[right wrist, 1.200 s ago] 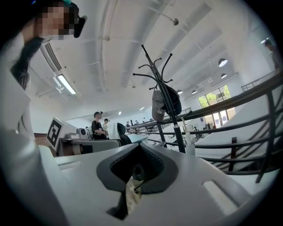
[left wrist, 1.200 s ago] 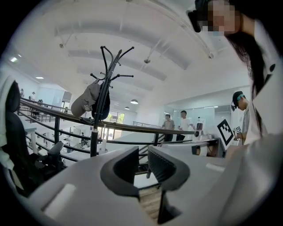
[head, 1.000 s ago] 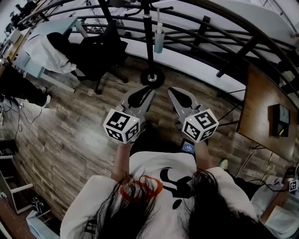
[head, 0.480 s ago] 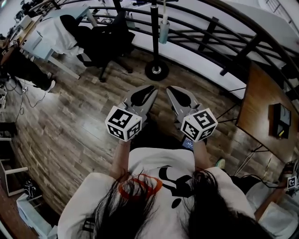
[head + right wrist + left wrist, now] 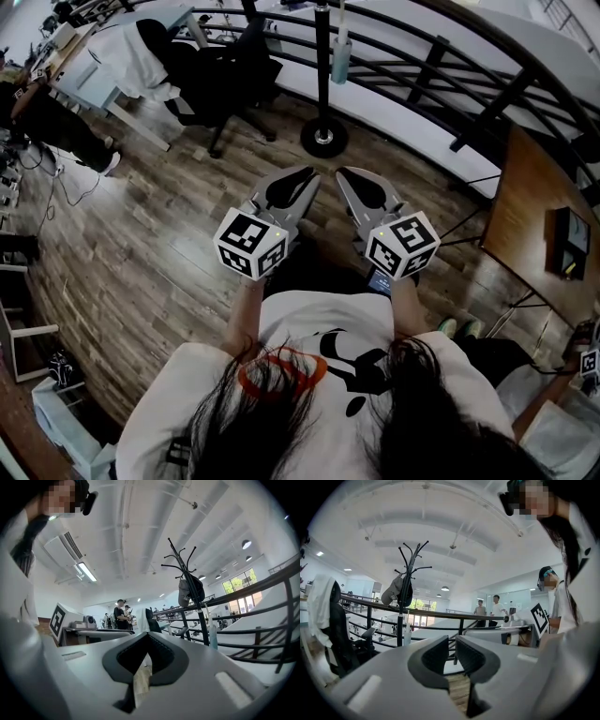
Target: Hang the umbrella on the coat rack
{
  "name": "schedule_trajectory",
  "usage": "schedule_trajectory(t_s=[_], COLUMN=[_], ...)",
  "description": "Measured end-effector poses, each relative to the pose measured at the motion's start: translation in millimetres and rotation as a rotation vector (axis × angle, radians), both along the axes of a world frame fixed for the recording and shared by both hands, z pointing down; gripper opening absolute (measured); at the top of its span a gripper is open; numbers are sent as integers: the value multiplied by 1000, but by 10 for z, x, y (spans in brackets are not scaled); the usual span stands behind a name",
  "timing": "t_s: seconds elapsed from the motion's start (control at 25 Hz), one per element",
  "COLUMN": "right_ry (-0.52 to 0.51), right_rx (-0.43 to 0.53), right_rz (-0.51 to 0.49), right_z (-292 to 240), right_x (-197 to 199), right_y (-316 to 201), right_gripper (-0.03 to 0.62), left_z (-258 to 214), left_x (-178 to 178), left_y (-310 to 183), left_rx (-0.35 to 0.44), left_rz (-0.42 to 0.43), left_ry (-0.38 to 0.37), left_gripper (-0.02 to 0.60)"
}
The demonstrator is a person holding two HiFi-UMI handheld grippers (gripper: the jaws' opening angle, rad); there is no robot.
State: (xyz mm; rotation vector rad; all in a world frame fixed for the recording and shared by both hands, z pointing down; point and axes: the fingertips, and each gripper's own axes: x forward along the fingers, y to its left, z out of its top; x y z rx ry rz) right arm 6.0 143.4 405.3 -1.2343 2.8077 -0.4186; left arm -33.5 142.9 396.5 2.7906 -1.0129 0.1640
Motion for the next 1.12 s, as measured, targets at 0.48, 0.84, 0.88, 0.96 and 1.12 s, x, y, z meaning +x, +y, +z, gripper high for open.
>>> schedule_trajectory(t_s=[0.48, 0.84, 0.88, 0.96, 1.12], right_ry=[33, 50, 53, 60, 57], right_rx=[-5, -13, -13, -12, 13], right_rz=[-32, 31, 49, 85, 150], right_z=[39, 14, 13, 3, -109], right_x=[-299, -444, -459, -495, -582], right_y=[56, -64, -107, -210, -456], right_gripper=[21, 21, 21, 21, 21], left_z=[29, 36, 32, 3, -148], left_x=[-230, -399, -415, -462, -630], left_y=[96, -31, -65, -134, -286], left_rx=[-13, -19, -19, -16, 13], left_rz=[-10, 53, 73, 109, 161], left_ry=[1, 31, 31, 33, 39], left_gripper=[44, 44, 44, 44, 44])
